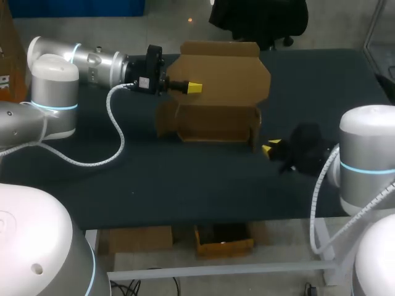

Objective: Assemble the packaging by folding the flat box into shape, placing the metal phone stand inside, and closing the box properly

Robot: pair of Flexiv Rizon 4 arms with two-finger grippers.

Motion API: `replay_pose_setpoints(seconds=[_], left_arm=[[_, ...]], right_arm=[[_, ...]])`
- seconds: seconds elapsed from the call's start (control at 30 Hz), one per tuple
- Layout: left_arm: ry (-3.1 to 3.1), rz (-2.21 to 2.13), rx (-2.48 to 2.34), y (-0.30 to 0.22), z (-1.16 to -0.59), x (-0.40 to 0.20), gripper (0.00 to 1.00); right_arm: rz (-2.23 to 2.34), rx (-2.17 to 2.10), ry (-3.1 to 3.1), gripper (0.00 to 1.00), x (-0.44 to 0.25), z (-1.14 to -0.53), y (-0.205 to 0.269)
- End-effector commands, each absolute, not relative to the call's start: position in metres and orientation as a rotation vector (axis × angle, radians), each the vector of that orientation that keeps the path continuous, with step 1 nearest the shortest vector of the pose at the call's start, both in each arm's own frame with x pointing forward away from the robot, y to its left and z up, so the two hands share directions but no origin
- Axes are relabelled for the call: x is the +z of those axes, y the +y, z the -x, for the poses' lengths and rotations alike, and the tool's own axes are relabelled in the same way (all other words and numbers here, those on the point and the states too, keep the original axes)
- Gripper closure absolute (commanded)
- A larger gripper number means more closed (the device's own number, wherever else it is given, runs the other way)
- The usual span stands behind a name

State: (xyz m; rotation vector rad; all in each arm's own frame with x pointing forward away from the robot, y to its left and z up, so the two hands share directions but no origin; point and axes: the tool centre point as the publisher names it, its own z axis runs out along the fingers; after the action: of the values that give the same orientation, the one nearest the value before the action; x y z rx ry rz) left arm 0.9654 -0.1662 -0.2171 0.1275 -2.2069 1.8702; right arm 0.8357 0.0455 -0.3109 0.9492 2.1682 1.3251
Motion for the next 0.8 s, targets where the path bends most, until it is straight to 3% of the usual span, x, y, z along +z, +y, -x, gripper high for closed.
replay_pose_setpoints(seconds=[0.03, 0.8], left_arm=[[-2.203, -0.123, 1.869, -0.167, -0.967, -0.220, 1.00], [-2.203, -0.123, 1.869, -0.167, -0.967, -0.220, 1.00]], right_arm=[[-0.961, 1.320, 2.147, 1.00, -0.314, -0.836, 0.050], [-0.979, 1.343, 2.103, 1.00, -0.314, -0.832, 0.042]])
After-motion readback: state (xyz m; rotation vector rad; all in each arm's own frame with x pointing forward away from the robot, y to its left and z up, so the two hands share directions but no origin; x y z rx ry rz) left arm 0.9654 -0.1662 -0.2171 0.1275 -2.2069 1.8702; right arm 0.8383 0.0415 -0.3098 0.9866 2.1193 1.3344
